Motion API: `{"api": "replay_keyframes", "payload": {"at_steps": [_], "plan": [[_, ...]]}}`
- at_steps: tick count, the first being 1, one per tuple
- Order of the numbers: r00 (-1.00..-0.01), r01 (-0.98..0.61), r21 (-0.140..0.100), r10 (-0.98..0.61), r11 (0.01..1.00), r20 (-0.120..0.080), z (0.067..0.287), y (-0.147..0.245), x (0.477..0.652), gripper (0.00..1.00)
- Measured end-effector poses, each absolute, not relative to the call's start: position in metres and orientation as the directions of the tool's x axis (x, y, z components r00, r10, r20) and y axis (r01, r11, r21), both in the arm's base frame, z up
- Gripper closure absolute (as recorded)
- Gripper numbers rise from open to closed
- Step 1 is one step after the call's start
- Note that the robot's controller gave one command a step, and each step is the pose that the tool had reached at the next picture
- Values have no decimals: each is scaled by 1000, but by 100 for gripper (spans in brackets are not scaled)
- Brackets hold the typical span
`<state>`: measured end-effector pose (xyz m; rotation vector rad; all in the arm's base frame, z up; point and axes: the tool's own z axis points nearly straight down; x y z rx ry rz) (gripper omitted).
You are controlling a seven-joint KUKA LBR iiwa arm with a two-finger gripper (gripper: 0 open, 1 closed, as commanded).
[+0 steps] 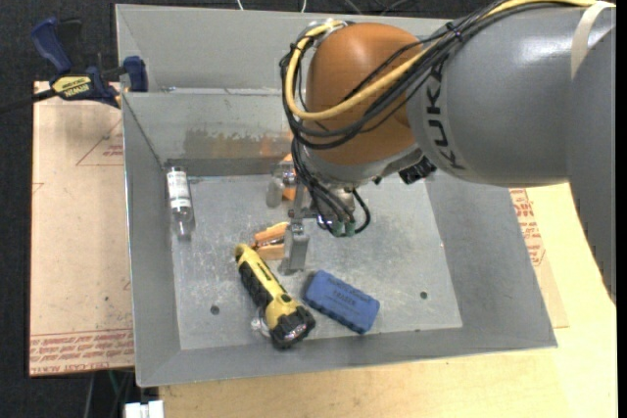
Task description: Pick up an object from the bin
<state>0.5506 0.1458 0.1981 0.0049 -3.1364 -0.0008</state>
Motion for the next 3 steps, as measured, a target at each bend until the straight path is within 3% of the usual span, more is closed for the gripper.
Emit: {"api": "replay_keyframes", "payload": {"at_steps": [1, 2, 3], "plan": [[-1000, 0, 1, 0, 1000, -1, 201, 145, 552, 0], [-986, -168, 2, -168, 986, 3, 66, 112, 591, 0], [-999, 44, 8, 44, 999, -17, 137, 120, 589, 0]]}}
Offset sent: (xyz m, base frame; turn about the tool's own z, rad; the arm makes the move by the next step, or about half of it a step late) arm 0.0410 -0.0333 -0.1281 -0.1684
